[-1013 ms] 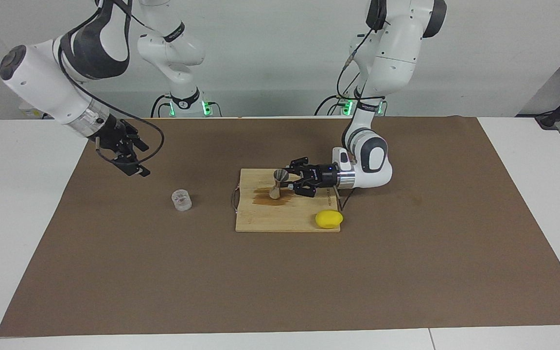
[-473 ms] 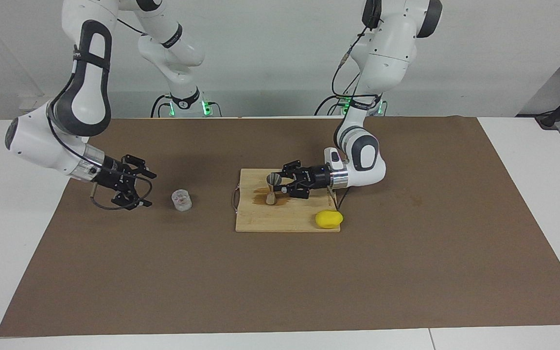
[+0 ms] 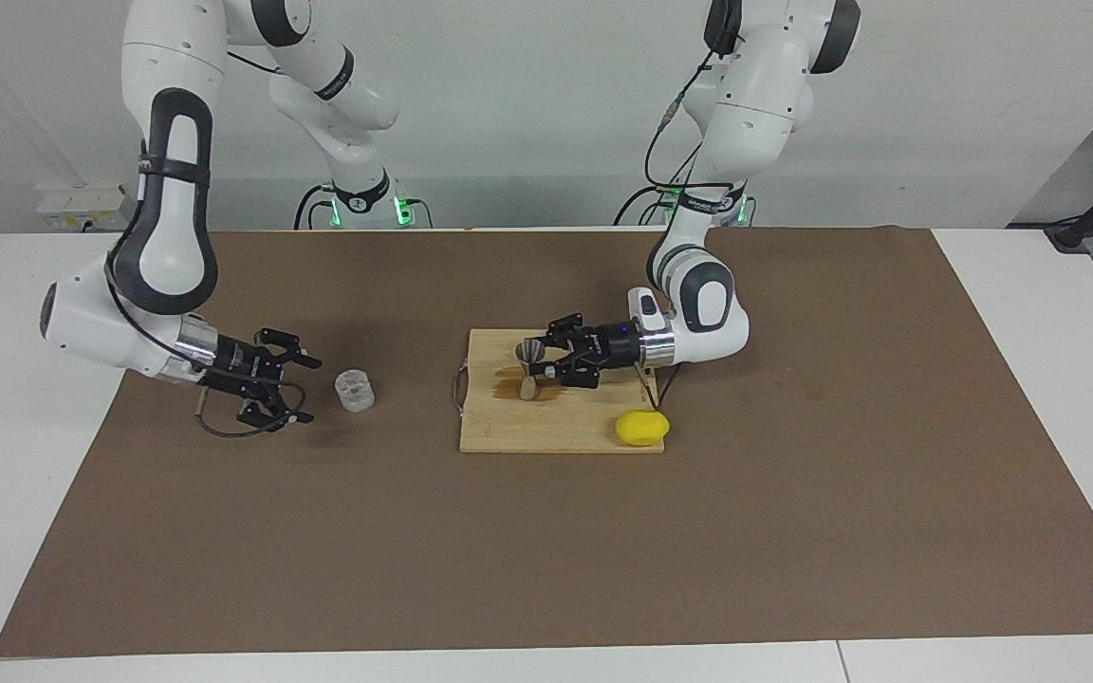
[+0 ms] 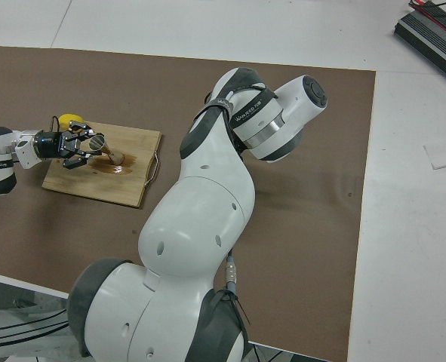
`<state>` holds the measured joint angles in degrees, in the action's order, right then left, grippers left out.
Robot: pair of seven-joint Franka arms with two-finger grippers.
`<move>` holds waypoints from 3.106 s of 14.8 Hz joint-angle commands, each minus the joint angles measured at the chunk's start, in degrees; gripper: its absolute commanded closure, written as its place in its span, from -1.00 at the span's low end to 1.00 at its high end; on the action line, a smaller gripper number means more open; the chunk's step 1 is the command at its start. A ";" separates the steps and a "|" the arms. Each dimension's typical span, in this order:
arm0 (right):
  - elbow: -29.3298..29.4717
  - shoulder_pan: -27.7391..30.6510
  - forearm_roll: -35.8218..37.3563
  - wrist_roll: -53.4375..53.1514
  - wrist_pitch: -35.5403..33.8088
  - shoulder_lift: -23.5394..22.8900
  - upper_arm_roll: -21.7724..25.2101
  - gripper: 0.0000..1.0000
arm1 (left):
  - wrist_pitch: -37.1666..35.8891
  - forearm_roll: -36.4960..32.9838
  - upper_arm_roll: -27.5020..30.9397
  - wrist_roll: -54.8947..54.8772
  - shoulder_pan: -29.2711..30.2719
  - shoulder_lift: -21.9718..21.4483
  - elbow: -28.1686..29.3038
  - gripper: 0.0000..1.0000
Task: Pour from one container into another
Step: 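Set the metal cup down while the right gripper reaches the glass, then withdraw the left gripper while the right gripper grasps the clear glass, then lift the clear glass with the right gripper while the left gripper retracts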
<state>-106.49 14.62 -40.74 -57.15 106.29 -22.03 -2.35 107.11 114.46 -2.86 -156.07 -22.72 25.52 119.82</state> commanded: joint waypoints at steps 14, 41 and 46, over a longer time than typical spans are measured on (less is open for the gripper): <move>-12.43 -1.53 -9.79 14.70 7.70 0.94 -0.90 -1.00 | -6.46 -18.88 1.11 3.73 15.31 -10.22 6.22 -1.00; -6.19 -25.42 -8.92 -22.56 21.94 10.16 -1.08 1.00 | -27.13 -95.39 1.81 10.08 40.04 -10.92 -22.35 -1.00; -4.25 -29.73 0.30 -28.27 23.60 9.90 -1.07 1.00 | -23.88 -98.37 1.72 22.45 36.70 -16.98 -24.46 -1.00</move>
<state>-112.08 -13.47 -44.01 -82.38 128.42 -11.71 -3.66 81.38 18.58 -1.55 -138.70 16.28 11.87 94.87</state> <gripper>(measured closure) 0.493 0.000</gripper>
